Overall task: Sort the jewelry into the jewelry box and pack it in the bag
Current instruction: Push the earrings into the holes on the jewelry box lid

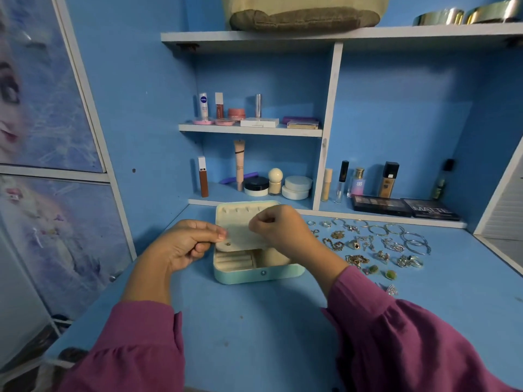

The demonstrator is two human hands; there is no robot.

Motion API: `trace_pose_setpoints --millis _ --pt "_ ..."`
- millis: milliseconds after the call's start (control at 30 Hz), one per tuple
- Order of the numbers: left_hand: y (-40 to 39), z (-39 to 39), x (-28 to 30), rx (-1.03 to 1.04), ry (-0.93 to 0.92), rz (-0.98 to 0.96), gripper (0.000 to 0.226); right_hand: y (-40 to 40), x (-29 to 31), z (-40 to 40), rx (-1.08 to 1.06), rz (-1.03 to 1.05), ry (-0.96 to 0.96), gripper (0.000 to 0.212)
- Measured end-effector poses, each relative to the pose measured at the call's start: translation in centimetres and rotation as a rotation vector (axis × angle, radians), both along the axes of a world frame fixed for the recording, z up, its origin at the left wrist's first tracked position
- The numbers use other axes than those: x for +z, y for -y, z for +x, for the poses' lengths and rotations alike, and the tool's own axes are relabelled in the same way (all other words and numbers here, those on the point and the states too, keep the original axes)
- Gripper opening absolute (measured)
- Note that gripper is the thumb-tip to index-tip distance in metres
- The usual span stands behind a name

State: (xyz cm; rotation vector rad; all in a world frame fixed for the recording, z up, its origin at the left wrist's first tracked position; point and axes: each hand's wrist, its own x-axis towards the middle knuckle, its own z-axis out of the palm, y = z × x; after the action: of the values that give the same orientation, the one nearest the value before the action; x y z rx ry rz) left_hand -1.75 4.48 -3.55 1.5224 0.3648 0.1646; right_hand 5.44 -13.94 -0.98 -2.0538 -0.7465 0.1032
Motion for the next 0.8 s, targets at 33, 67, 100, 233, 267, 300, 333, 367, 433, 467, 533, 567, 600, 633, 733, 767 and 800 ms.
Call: trace_pose_setpoints --millis 33,67,100,233,267,300,333,367,433,467,533,567,600,633,733,767,800 --pt "0.0 0.0 0.0 0.006 0.001 -0.001 0.021 -0.8 0.0 -0.2 0.013 0.003 -0.024 0.019" --pt "0.0 0.0 -0.1 0.013 0.003 -0.003 0.019 -1.5 0.1 -0.3 0.025 0.007 -0.038 0.021" --pt "0.1 0.1 -0.1 0.018 0.006 -0.007 0.017 -2.2 0.1 -0.4 0.034 0.007 -0.042 0.022" --pt "0.1 0.2 -0.1 0.024 0.006 -0.015 0.016 -3.8 -0.4 -0.6 0.081 -0.040 -0.037 0.016" --pt "0.0 0.2 -0.1 0.020 0.007 -0.019 0.016 -3.9 -0.6 -0.6 0.081 -0.059 -0.027 0.016" --pt "0.0 0.2 -0.1 0.016 0.010 -0.023 0.016 -4.0 -0.8 -0.5 0.074 -0.078 -0.017 0.021" --pt "0.0 0.2 0.0 0.013 0.012 -0.028 0.017 -4.0 -1.0 -0.6 0.066 -0.091 -0.009 0.026" --pt "0.0 0.2 -0.1 0.013 0.014 -0.034 0.018 -4.1 -1.1 -0.6 0.058 -0.101 -0.001 0.030" --pt "0.0 0.2 -0.1 0.016 0.016 -0.043 0.019 -4.1 -1.2 -0.6 0.047 -0.111 0.020 0.032" --pt "0.0 0.2 -0.1 0.018 0.015 -0.044 0.019 -4.1 -1.2 -0.7 0.046 -0.110 0.027 0.031" --pt "0.0 0.2 -0.1 0.020 0.014 -0.044 0.020 -4.2 -1.1 -0.9 0.045 -0.106 0.040 0.029" --pt "0.0 0.2 -0.1 0.020 0.012 -0.043 0.020 -4.2 -1.1 -1.0 0.042 -0.109 0.047 0.029" --pt "0.0 0.2 -0.1 0.019 0.010 -0.042 0.019 -4.2 -1.1 -1.1 0.040 -0.114 0.053 0.028" --pt "0.1 0.2 -0.1 0.016 0.009 -0.040 0.017 -4.2 -1.1 -1.1 0.039 -0.116 0.058 0.028" --pt "0.2 0.1 0.0 0.008 0.008 -0.033 0.014 -4.1 -1.2 -1.0 0.040 -0.110 0.062 0.030" --pt "0.2 0.1 0.0 0.009 0.008 -0.036 0.014 -4.0 -1.2 -1.0 0.042 -0.108 0.061 0.030" --pt "0.2 0.1 0.0 0.010 0.009 -0.042 0.014 -4.0 -1.3 -1.0 0.044 -0.107 0.058 0.028"
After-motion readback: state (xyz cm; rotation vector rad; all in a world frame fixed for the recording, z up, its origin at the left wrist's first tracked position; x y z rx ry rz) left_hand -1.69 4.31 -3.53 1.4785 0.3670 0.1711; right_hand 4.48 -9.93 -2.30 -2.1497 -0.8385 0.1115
